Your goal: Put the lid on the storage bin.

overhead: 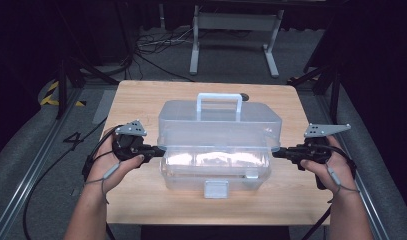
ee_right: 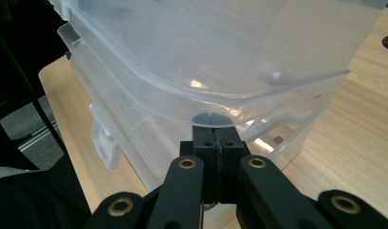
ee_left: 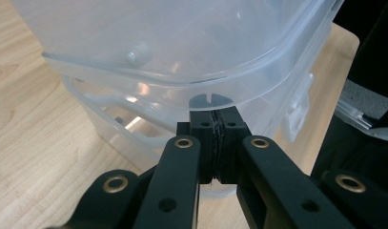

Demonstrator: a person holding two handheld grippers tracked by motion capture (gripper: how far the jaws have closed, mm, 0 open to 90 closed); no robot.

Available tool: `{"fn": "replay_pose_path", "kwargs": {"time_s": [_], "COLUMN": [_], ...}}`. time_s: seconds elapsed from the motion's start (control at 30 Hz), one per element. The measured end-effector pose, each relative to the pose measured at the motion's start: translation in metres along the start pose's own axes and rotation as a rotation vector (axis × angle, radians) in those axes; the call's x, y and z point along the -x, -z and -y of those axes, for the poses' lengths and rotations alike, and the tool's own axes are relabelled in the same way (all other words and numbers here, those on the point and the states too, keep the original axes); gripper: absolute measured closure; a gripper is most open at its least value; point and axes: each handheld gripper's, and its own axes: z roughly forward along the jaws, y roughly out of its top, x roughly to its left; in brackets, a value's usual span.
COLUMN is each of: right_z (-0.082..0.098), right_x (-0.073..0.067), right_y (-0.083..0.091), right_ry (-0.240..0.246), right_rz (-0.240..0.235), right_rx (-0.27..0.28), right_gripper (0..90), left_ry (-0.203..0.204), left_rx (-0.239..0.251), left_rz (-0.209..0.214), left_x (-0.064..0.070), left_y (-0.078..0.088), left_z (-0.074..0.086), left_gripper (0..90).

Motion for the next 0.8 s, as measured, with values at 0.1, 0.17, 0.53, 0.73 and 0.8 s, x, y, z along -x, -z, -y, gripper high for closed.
{"fn": "replay_pose_path", "kwargs": {"time_s": [0.1, 0.17, 0.53, 0.73, 0.8], "right_z": [0.0004, 0.0007, 0.0025, 0.0036, 0.0041], "right_x": [-0.0006, -0.0008, -0.0015, -0.0014, -0.0017], "right_y": [-0.0006, -0.001, -0.0049, -0.0063, -0.0071], "right_ry": [0.003, 0.007, 0.016, 0.024, 0.024], "right_rz": [-0.003, -0.004, -0.009, -0.02, -0.023], "right_rx": [-0.016, -0.025, -0.086, -0.112, -0.126], "right_gripper": [90.0, 90.0, 90.0, 88.8, 88.7], "left_ry": [-0.001, -0.004, -0.011, -0.007, -0.011], "left_rx": [-0.014, -0.025, -0.078, -0.101, -0.11], "left_rz": [0.002, 0.004, 0.025, 0.037, 0.039], "left_x": [0.0008, 0.0008, 0.0009, 0.0011, 0.0016], "left_y": [-0.0002, -0.0004, -0.0027, -0.0043, -0.0049], "left_z": [0.0002, 0.0005, 0.0028, 0.0041, 0.0043], "left_gripper": [88.3, 88.3, 87.9, 87.9, 87.9]}}
